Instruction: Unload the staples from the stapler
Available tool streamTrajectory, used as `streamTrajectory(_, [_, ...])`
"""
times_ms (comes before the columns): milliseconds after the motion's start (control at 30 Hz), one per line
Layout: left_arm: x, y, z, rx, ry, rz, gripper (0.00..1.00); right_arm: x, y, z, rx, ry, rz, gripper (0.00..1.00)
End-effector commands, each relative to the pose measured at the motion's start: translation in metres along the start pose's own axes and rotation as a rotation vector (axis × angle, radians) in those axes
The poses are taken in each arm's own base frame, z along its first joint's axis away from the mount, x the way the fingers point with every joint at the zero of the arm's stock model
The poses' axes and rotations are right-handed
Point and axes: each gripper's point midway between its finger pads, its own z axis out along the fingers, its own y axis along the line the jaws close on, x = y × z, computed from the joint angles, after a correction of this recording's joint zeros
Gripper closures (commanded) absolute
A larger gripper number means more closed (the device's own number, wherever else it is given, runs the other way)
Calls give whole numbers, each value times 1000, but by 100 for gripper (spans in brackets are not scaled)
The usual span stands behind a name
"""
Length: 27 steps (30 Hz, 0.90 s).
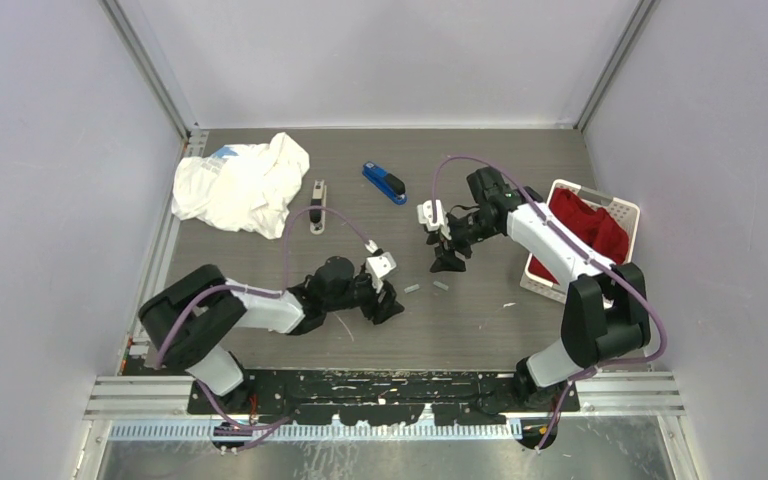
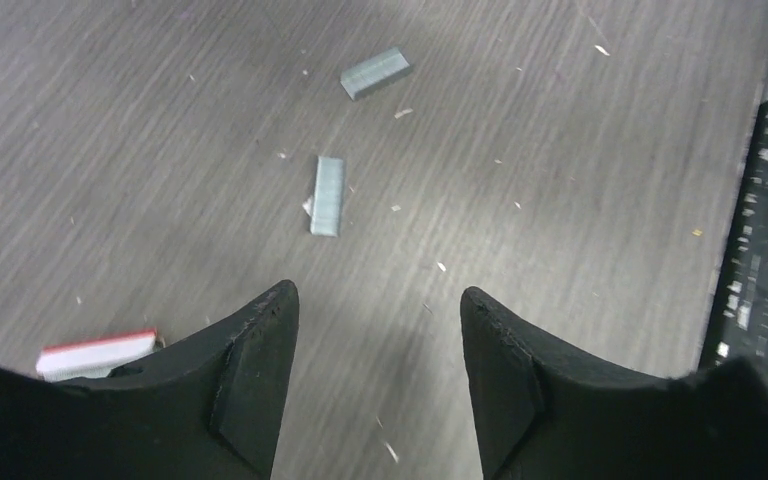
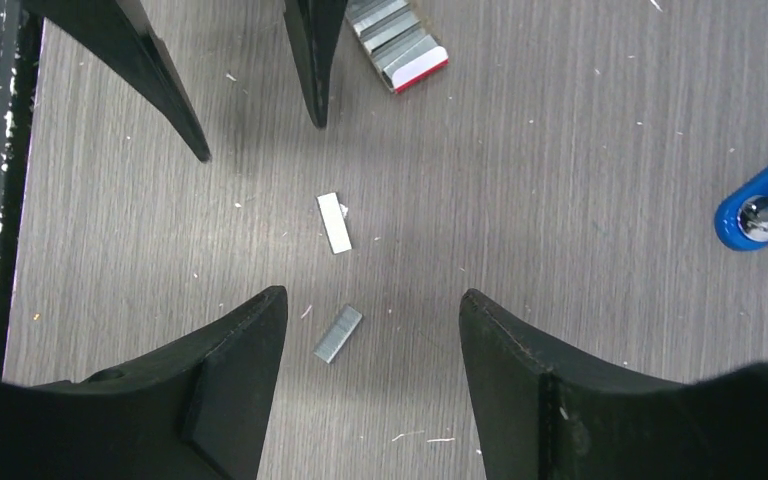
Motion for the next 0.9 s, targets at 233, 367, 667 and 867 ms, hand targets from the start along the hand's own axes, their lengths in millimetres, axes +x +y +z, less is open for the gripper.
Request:
streamTrajectory(233, [-25, 18, 46, -9, 4, 121, 52, -31, -16, -24, 92, -72, -9, 32])
streamTrajectory(367, [-19, 20, 52, -14, 19, 107, 56, -31, -17, -24, 92, -74, -2, 32])
streamTrajectory(667, [-9, 25, 61, -77, 90, 134, 61, -32, -17, -24, 89, -79, 6, 32])
streamTrajectory(867, [-2, 22, 63, -106, 149, 174, 68, -31, -16, -23, 88, -79, 10, 32])
